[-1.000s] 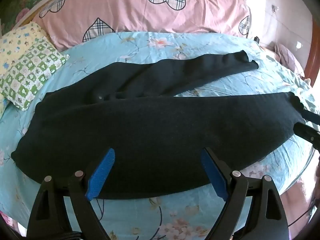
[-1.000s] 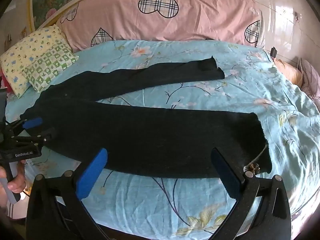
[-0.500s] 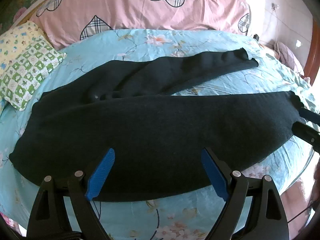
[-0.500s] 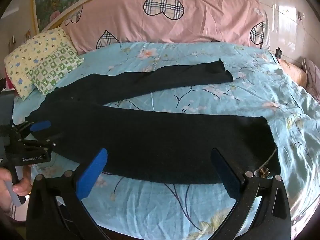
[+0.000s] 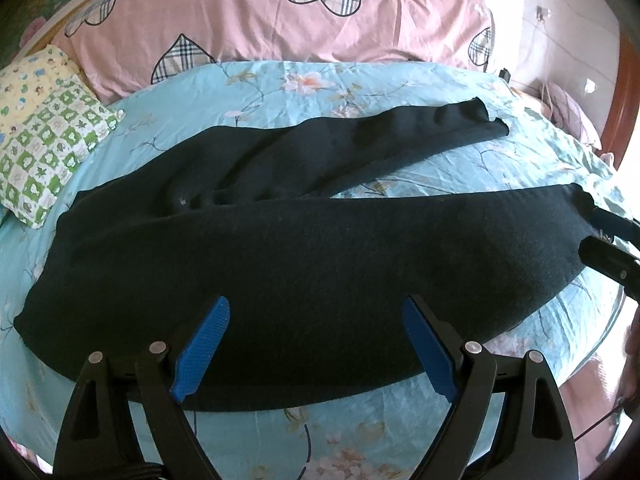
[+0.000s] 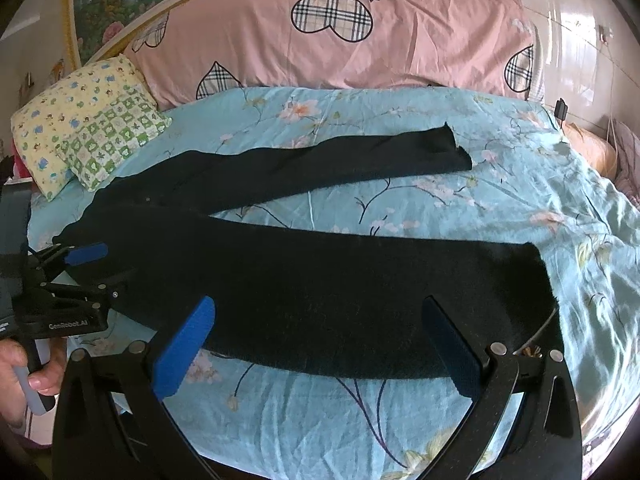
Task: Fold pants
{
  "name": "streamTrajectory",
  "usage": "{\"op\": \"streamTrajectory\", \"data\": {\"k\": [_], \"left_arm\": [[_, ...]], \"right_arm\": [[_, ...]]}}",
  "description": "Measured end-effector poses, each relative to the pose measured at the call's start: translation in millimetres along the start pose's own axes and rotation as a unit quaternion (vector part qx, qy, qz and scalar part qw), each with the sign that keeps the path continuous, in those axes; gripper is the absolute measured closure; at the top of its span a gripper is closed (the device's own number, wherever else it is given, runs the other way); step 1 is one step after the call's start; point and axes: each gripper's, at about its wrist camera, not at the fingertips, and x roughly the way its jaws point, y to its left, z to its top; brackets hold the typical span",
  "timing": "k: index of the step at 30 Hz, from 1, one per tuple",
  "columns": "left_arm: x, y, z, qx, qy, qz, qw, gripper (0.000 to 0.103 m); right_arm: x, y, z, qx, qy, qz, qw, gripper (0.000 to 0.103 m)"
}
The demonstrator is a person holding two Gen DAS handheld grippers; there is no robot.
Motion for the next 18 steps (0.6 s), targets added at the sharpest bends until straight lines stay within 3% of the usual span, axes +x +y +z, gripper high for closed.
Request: {"op": "streamTrajectory", "data": {"k": [18], "left_arm": [[8.0, 2.1, 8.6, 0.004, 0.008, -0.013, 0.9999, 0.014]], "right_arm": [[3.0, -7.6, 6.0, 0.014, 0.0, 0.026, 1.0, 0.0]]}}
